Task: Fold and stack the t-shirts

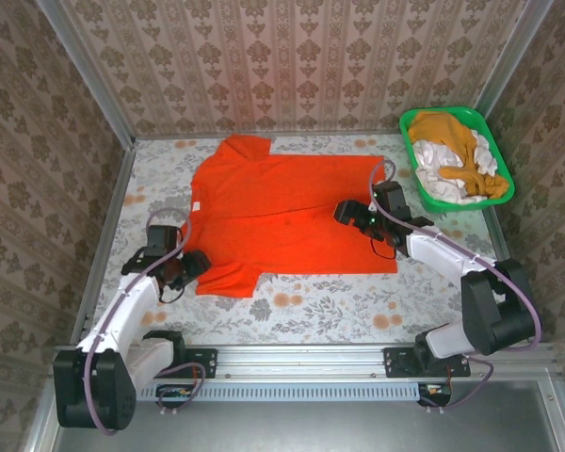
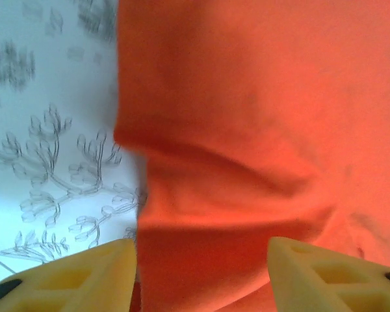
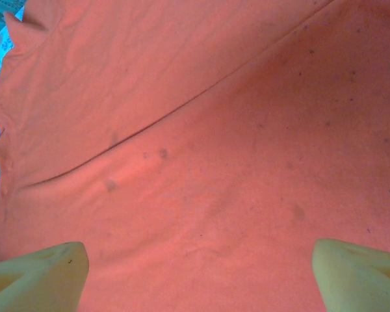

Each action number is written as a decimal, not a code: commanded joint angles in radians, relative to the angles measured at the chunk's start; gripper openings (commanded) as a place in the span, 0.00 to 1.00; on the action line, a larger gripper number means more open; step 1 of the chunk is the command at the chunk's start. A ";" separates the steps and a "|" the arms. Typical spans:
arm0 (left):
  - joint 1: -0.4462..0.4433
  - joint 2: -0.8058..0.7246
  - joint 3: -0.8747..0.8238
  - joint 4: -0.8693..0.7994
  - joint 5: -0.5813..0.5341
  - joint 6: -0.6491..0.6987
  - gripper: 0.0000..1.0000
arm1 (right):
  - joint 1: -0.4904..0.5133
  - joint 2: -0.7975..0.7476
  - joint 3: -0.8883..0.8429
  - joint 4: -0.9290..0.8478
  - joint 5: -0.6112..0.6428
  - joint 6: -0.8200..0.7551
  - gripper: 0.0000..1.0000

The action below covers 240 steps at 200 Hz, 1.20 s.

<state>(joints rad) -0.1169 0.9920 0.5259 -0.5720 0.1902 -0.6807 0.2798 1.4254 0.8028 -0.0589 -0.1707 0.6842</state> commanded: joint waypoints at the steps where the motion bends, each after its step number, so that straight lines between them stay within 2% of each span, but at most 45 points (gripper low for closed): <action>1: -0.010 0.029 -0.028 0.057 0.040 -0.043 0.51 | 0.003 -0.020 0.010 -0.011 0.014 0.009 0.90; 39: -0.010 0.121 -0.043 0.112 0.022 -0.034 0.47 | 0.003 -0.020 0.012 -0.028 0.016 0.010 0.90; 83: -0.010 0.195 -0.054 0.169 0.008 -0.033 0.37 | 0.003 -0.026 -0.023 -0.019 0.016 0.023 0.89; 124: -0.003 0.268 -0.104 0.288 0.083 -0.106 0.21 | 0.004 -0.068 -0.027 -0.034 0.014 0.023 0.89; 144: -0.003 0.260 -0.110 0.267 0.068 -0.107 0.00 | 0.004 -0.100 -0.032 -0.064 0.022 0.020 0.89; 176: 0.009 0.168 -0.097 0.164 0.029 -0.083 0.00 | 0.003 -0.204 -0.055 -0.172 0.075 0.037 0.89; 212: 0.018 0.051 -0.095 0.044 0.012 -0.079 0.00 | 0.003 -0.393 -0.149 -0.345 0.215 0.155 0.85; 240: 0.021 -0.005 -0.093 -0.008 0.012 -0.076 0.00 | 0.002 -0.526 -0.235 -0.460 0.246 0.205 0.82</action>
<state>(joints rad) -0.1051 1.0264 0.4435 -0.4747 0.2241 -0.7700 0.2794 0.9791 0.6319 -0.3458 -0.0067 0.8135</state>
